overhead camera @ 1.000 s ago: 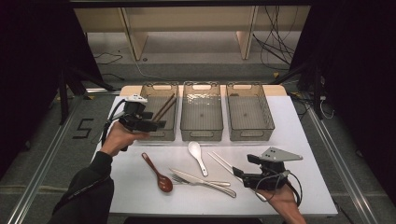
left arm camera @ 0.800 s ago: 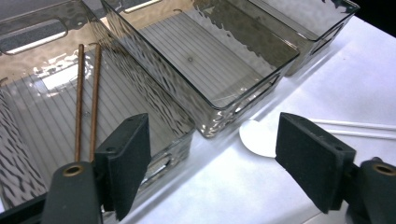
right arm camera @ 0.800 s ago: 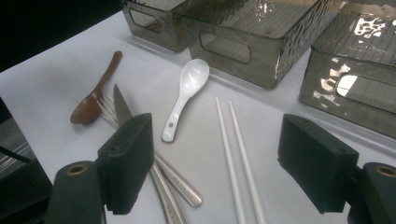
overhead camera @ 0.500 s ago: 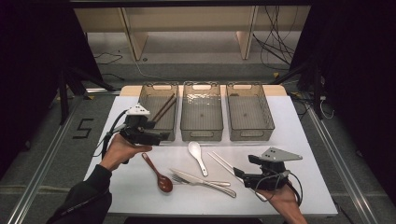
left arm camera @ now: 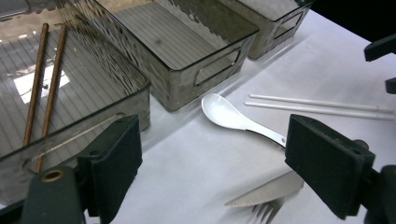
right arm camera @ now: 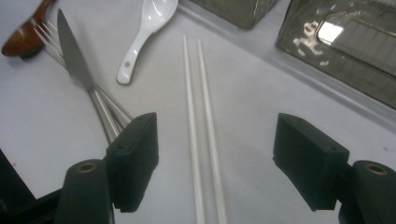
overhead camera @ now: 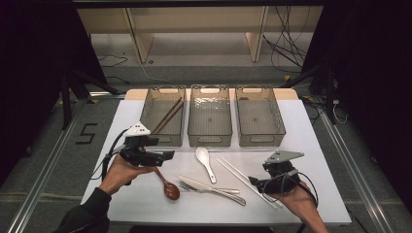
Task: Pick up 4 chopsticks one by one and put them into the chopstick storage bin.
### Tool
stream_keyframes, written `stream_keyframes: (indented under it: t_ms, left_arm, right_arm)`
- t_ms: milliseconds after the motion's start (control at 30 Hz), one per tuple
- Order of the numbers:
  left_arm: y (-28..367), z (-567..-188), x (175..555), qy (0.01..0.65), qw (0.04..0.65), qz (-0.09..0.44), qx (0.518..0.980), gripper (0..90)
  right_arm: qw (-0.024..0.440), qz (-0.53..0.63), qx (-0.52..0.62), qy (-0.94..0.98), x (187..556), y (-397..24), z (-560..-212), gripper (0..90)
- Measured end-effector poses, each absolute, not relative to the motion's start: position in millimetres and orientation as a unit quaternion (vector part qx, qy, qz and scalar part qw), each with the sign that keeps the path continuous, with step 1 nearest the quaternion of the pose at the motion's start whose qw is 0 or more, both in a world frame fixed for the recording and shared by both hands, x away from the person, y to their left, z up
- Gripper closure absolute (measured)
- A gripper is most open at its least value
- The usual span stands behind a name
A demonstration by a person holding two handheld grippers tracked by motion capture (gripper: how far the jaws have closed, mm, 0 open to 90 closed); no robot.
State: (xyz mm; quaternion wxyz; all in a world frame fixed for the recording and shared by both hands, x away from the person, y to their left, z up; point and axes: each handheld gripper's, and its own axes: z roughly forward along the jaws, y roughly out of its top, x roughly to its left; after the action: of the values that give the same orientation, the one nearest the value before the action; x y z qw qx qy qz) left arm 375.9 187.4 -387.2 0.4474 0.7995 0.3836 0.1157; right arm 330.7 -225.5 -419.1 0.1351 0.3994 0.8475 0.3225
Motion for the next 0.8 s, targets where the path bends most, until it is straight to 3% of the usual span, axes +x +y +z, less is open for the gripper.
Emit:
stream_keyframes:
  t_ms: [800]
  left_arm:
    - [199.2,-398.8,348.7,0.380,0.469,0.137,0.785,16.0]
  right_arm:
    - [0.102,0.208,0.382,0.894,343.8,-228.1,-428.8,42.9]
